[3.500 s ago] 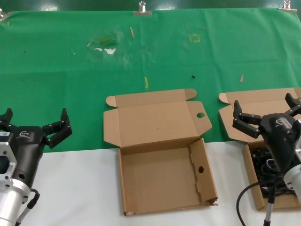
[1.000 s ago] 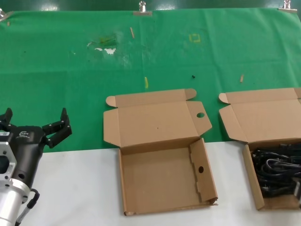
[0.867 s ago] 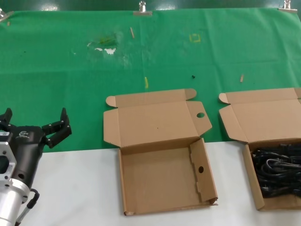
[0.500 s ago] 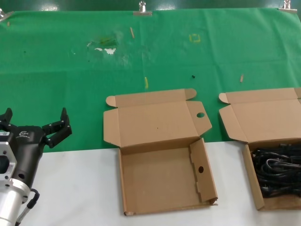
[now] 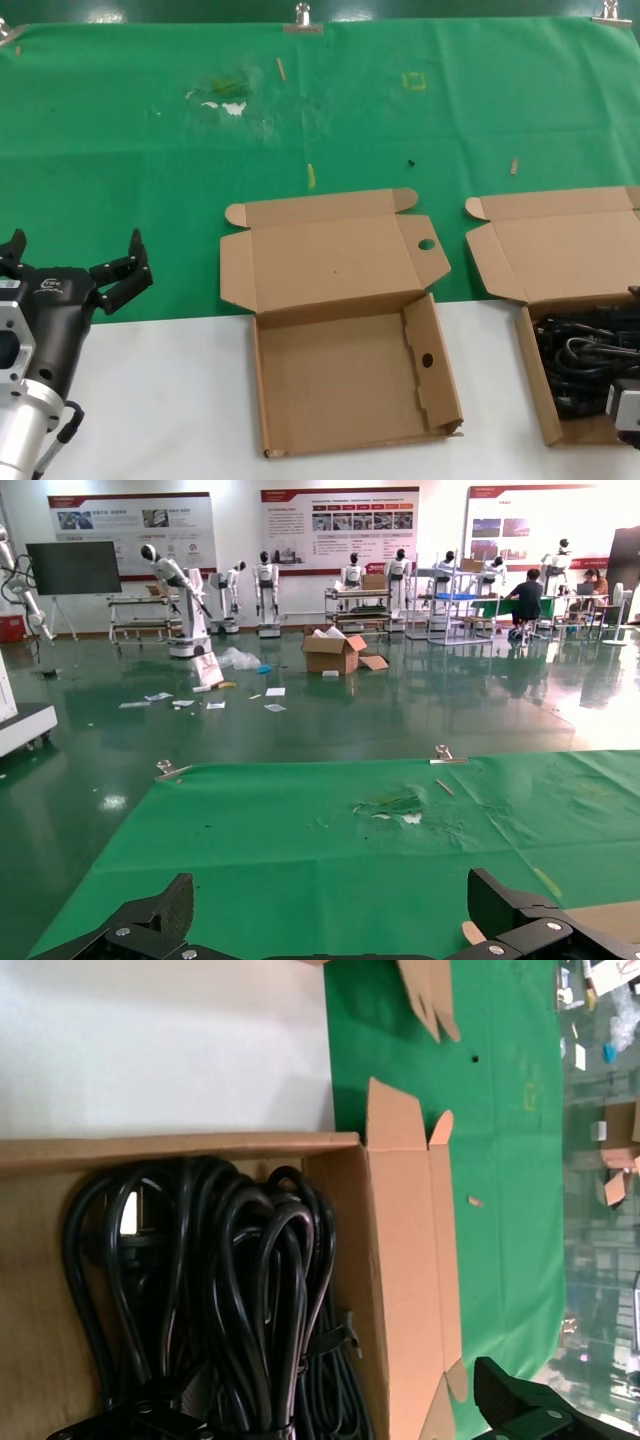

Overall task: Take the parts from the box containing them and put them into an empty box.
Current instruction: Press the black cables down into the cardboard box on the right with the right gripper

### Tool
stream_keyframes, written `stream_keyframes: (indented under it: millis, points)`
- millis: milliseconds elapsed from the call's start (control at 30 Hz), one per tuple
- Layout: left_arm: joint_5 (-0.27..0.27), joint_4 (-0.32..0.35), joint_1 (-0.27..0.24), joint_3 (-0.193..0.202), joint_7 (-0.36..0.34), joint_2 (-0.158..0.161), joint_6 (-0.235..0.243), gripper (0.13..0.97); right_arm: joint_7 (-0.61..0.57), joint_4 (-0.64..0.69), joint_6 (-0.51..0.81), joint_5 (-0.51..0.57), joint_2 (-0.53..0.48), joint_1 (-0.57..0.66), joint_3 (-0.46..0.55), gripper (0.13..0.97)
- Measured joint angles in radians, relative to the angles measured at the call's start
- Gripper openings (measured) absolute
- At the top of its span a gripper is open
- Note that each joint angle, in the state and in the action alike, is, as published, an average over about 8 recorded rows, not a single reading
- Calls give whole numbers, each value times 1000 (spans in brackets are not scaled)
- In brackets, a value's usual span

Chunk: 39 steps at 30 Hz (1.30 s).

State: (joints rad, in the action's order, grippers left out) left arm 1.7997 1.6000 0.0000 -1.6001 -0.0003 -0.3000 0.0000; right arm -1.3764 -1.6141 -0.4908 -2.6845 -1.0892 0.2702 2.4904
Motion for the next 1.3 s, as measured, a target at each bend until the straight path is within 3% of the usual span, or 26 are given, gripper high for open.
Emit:
stream_keyframes:
  millis: [367,500,1067,1300]
  points:
    - [0,0,0,0,0,0,0,966,26,8,-10,-14,-6,-2,16,774]
    - [0,0,0,0,0,0,0,966,44,7,-12,-13,-7,-11,14,774]
    - [0,0,0,0,0,0,0,966,50,10,-11,-34,-6,3,36,374]
    - [0,0,0,0,0,0,0,966,51,-7,-17,-41,-15,3,39,270]
